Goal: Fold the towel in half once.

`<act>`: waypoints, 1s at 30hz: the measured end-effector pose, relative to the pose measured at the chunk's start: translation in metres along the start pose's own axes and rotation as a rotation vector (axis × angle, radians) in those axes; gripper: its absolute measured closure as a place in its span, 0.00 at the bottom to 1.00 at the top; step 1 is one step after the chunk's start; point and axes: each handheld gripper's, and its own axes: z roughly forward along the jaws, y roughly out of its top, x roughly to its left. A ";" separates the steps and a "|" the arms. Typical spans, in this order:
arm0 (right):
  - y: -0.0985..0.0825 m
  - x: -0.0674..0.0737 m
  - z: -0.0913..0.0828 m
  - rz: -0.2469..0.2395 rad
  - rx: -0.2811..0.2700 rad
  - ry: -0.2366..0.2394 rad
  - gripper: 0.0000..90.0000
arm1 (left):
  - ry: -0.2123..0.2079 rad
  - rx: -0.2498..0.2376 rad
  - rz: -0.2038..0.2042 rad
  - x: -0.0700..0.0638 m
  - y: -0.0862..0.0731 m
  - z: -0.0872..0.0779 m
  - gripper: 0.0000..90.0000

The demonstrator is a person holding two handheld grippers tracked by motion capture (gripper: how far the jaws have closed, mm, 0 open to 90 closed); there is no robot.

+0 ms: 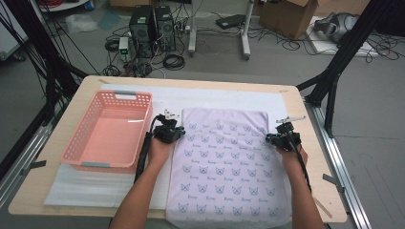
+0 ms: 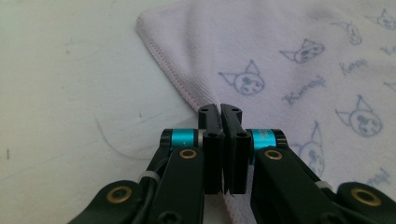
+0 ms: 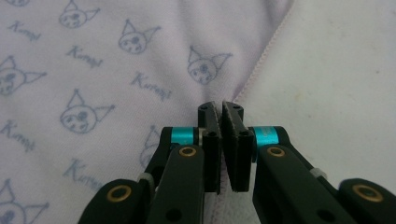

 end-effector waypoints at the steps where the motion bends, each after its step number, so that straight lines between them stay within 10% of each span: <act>1: 0.000 -0.001 0.000 -0.003 -0.003 -0.009 0.96 | 0.010 -0.014 -0.016 0.001 0.002 0.000 0.98; 4: 0.001 -0.005 -0.002 0.025 -0.036 -0.015 0.96 | 0.012 -0.050 -0.095 0.010 0.011 -0.004 0.98; 14: 0.023 -0.014 -0.017 0.087 -0.188 -0.025 0.96 | 0.026 -0.156 -0.172 0.021 0.043 -0.017 0.98; 19: 0.029 -0.015 -0.030 0.106 -0.272 -0.006 0.96 | 0.006 -0.188 -0.176 0.023 0.050 -0.029 0.98; 30: 0.017 -0.006 -0.057 0.039 -0.266 0.042 0.96 | -0.063 -0.201 -0.126 0.013 0.041 -0.062 0.97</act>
